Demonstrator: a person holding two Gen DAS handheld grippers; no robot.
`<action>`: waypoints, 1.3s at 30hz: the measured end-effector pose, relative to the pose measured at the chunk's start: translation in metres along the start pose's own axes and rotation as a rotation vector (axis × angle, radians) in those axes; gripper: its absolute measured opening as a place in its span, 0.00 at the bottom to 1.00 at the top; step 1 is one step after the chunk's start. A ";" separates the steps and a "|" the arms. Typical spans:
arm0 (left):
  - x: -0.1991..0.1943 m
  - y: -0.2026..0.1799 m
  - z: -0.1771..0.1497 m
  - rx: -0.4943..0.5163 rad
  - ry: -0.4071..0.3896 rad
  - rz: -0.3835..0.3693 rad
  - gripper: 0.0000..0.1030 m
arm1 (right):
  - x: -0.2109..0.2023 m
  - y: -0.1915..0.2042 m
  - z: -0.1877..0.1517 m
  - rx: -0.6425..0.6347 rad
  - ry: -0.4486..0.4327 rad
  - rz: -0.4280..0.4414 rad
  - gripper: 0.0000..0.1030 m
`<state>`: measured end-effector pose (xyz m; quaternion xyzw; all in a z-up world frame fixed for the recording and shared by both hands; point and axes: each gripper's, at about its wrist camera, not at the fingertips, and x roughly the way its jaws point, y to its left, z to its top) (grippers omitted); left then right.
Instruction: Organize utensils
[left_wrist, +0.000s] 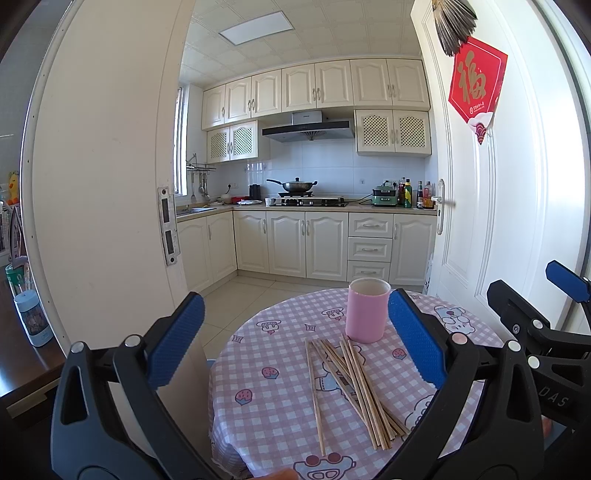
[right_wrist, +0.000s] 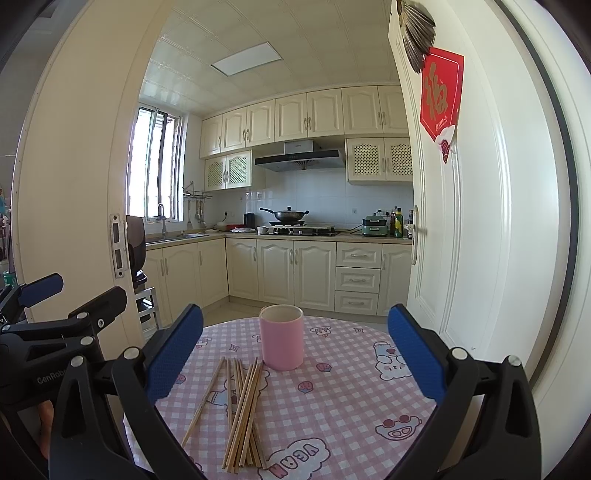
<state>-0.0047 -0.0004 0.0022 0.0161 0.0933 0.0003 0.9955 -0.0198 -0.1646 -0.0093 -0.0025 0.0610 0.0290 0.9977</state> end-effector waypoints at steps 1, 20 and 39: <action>0.000 0.000 0.000 -0.001 0.000 0.000 0.94 | 0.000 0.000 0.000 0.000 0.000 -0.001 0.93; -0.002 0.000 -0.001 -0.003 0.002 0.000 0.94 | -0.001 0.000 -0.002 -0.001 0.002 -0.004 0.94; 0.008 0.001 0.018 -0.003 -0.005 0.003 0.94 | 0.005 0.003 0.016 -0.007 0.001 -0.001 0.93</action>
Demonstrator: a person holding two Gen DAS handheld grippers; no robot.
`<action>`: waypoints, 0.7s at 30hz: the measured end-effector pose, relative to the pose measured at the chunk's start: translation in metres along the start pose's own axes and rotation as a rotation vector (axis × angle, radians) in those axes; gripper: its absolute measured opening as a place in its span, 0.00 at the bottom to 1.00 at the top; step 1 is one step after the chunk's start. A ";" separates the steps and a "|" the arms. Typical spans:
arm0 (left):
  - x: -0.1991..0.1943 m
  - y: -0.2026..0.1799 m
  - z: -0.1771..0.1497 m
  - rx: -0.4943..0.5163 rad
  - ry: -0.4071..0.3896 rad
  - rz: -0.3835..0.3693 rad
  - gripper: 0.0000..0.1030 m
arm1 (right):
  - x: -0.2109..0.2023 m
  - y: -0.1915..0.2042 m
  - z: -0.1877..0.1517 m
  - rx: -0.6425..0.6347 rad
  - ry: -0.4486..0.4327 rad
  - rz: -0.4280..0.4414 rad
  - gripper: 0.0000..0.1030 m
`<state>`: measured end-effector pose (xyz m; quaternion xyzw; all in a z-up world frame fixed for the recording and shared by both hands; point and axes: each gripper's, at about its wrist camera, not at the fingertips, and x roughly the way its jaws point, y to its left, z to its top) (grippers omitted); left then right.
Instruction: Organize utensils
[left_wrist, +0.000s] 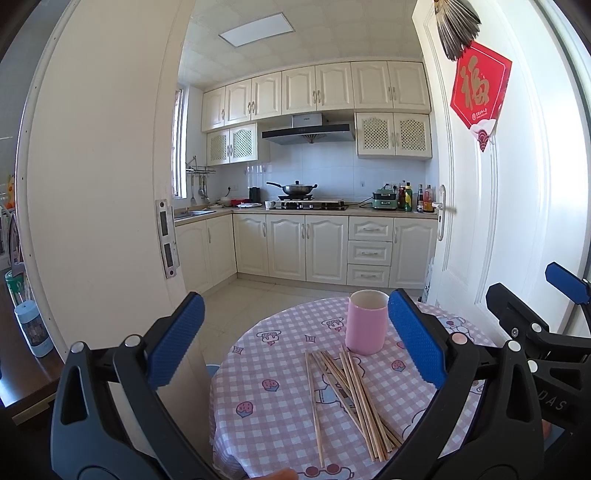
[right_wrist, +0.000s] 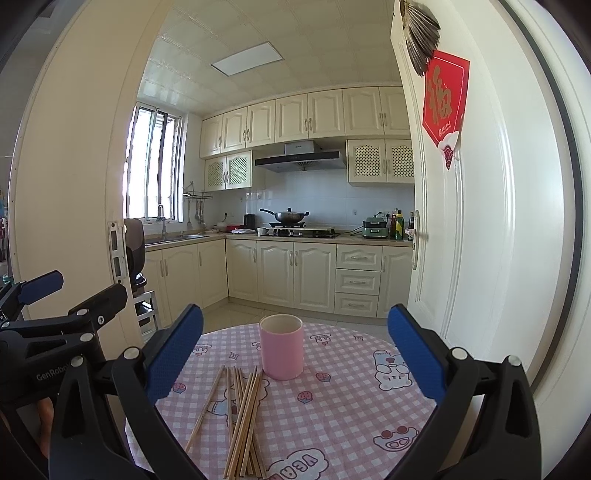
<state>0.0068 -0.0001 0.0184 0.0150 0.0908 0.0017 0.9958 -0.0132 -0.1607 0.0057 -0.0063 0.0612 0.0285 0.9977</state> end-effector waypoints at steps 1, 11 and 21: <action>0.000 0.001 0.002 0.000 -0.002 0.000 0.94 | 0.000 0.000 0.001 0.000 -0.002 0.001 0.94; 0.011 0.006 0.013 -0.001 0.000 0.008 0.94 | 0.012 0.005 0.008 0.002 0.005 0.012 0.94; 0.028 0.010 0.014 0.002 0.024 0.023 0.94 | 0.030 0.011 0.009 0.018 0.050 0.004 0.93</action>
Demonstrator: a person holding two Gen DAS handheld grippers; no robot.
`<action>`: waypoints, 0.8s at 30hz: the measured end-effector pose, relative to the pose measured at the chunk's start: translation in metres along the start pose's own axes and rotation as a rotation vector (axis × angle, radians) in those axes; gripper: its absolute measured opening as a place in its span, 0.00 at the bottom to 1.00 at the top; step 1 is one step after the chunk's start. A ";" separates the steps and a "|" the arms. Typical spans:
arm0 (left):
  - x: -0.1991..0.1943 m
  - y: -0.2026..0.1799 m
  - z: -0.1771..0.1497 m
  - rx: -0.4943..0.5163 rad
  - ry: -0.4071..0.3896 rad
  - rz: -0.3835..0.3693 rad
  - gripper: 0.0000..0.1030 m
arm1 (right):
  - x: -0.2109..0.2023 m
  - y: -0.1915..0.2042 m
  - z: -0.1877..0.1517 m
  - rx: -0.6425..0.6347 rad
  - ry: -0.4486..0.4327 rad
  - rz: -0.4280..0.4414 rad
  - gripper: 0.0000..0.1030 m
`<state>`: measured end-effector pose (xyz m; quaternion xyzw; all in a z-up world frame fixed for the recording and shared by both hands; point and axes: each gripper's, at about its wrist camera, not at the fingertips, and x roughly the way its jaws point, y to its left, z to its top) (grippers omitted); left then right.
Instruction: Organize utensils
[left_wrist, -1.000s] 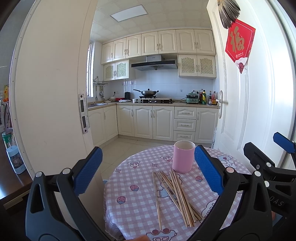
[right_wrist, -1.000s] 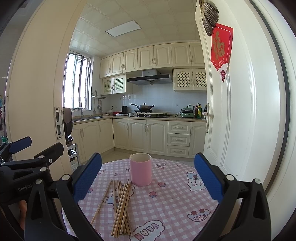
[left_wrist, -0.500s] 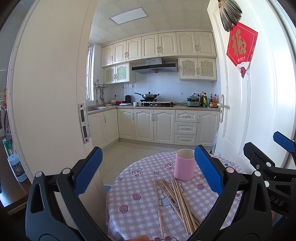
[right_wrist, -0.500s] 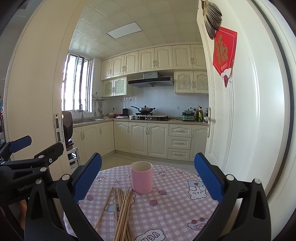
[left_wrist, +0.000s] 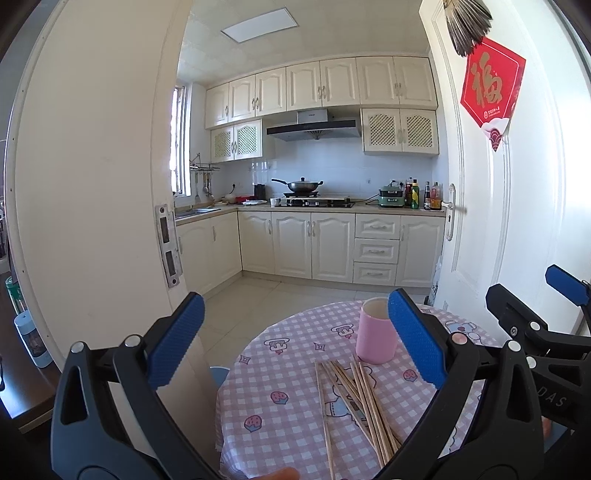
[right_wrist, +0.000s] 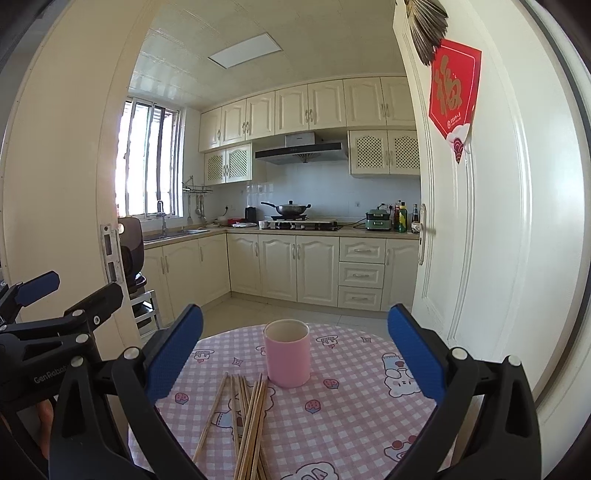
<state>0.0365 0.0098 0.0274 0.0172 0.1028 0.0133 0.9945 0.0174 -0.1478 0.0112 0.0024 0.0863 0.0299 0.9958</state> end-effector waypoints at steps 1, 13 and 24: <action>0.002 0.000 0.000 0.000 0.006 -0.002 0.94 | 0.003 0.000 0.000 0.002 0.007 0.003 0.93; 0.032 -0.002 -0.008 0.005 0.072 0.006 0.94 | 0.023 0.001 -0.009 0.005 0.033 0.000 0.93; 0.117 0.003 -0.060 -0.015 0.419 -0.076 0.94 | 0.089 -0.008 -0.062 -0.002 0.339 0.012 0.94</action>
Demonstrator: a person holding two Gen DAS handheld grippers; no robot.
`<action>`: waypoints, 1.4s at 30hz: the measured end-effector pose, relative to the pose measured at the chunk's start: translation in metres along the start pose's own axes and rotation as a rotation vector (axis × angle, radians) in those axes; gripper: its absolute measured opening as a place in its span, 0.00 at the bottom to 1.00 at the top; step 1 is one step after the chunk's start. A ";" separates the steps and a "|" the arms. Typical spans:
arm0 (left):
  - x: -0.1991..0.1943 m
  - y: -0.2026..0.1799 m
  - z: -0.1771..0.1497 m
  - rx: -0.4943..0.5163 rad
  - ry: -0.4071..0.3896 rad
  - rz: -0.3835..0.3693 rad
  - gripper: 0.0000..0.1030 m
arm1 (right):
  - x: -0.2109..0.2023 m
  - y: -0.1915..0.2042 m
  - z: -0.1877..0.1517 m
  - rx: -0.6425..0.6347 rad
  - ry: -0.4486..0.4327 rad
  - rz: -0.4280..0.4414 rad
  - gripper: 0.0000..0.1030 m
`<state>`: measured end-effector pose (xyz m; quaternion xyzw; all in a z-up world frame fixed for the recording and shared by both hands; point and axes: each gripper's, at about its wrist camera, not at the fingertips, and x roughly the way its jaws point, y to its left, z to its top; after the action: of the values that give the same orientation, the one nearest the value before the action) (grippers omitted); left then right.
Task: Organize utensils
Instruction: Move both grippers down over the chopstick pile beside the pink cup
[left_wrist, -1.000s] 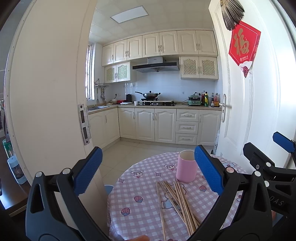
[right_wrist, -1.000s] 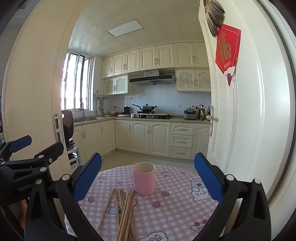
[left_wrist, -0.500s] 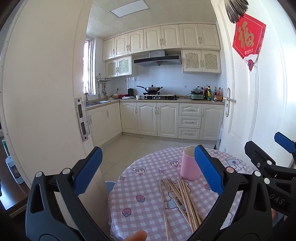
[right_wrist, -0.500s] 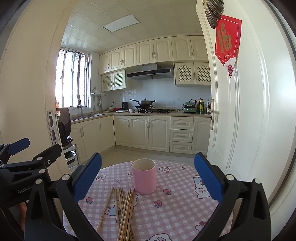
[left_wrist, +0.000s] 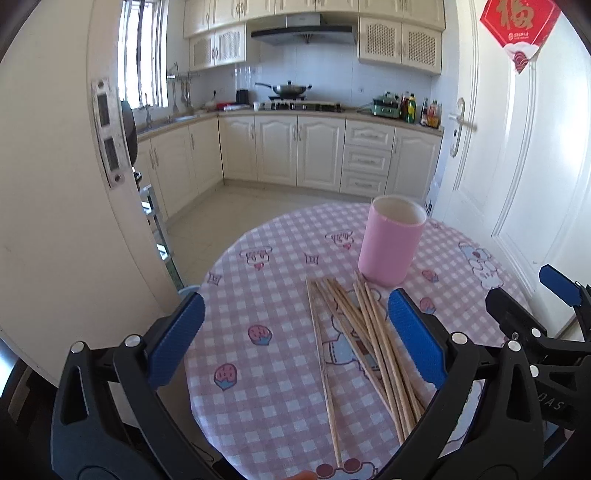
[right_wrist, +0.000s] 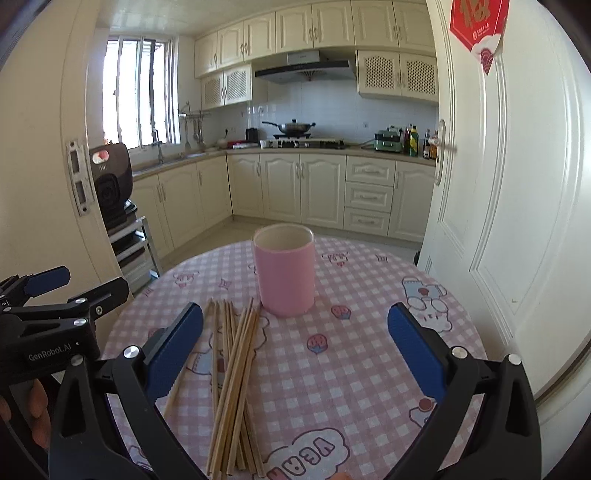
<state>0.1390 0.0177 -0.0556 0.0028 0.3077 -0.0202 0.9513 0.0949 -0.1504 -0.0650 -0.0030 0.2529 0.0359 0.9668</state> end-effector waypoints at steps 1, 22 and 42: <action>0.009 0.001 -0.003 -0.001 0.028 -0.001 0.94 | 0.007 -0.001 -0.004 0.002 0.024 0.000 0.93; 0.132 -0.006 -0.035 -0.018 0.385 -0.109 0.33 | 0.105 0.001 -0.031 0.040 0.372 0.166 0.46; 0.165 -0.012 -0.014 0.048 0.432 -0.071 0.27 | 0.169 0.035 -0.004 -0.163 0.561 0.143 0.33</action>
<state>0.2635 -0.0002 -0.1634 0.0187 0.5035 -0.0600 0.8617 0.2376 -0.1043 -0.1510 -0.0727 0.5062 0.1216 0.8507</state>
